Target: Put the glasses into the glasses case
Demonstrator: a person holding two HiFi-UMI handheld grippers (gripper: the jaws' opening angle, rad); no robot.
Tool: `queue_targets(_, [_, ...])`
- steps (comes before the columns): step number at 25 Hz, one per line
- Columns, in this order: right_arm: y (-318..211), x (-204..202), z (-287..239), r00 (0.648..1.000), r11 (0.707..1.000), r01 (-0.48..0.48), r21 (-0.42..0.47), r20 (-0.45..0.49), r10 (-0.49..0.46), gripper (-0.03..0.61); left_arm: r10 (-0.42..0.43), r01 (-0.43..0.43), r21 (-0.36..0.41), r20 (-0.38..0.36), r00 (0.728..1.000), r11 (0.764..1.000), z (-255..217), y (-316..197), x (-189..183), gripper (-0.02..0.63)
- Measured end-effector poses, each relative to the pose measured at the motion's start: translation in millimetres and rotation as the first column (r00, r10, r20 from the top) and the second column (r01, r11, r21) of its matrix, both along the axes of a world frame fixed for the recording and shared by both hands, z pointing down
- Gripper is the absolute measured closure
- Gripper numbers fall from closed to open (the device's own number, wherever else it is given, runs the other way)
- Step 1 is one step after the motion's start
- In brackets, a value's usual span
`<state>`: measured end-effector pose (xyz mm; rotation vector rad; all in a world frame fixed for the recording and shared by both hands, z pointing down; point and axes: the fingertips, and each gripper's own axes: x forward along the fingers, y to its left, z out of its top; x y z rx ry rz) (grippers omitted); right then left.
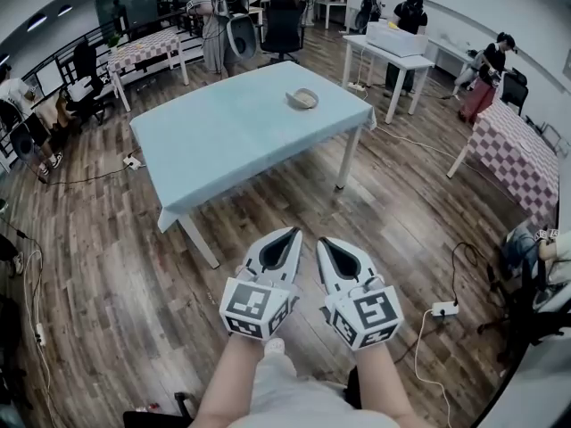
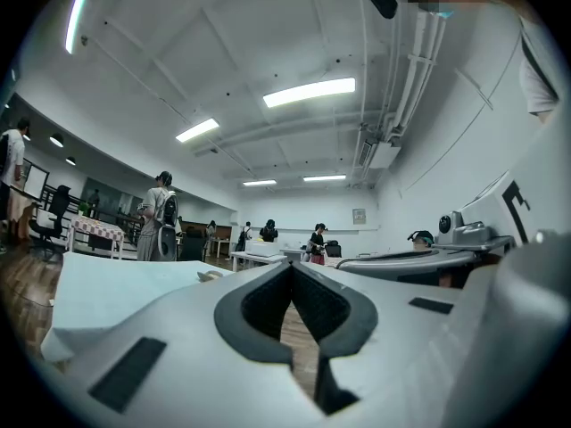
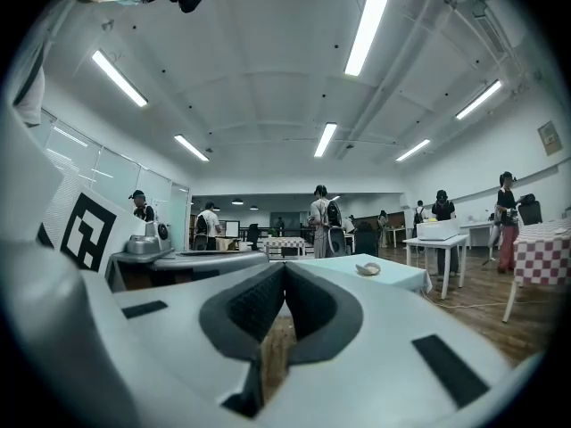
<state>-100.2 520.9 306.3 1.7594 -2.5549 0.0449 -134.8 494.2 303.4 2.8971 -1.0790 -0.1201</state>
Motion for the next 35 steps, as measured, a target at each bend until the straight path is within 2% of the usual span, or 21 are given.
queue_targets(5, [-32.5,-7.0,9.1,1.000,0.999,-0.005,-0.032,-0.005,0.005,0.572,0.017,-0.018,-0.016,-0.012,1.000,1.000,4.0,-34.0,-6.4,0.604])
queue_targets(17, [-99.6,-14.5,13.2,0.997,0.998,-0.067,-0.018,-0.028,0.066,0.571,0.123,-0.124,-0.001,-0.015,0.992,0.992,5.8,-99.2,-0.1,0.604])
queue_targets(35, [-131.5,-10.8,13.5,0.995,0.995,-0.097,-0.018,-0.032,0.097,0.572,0.156,-0.157,-0.014,-0.044,0.987,0.988,9.1,-128.4,4.7,0.604])
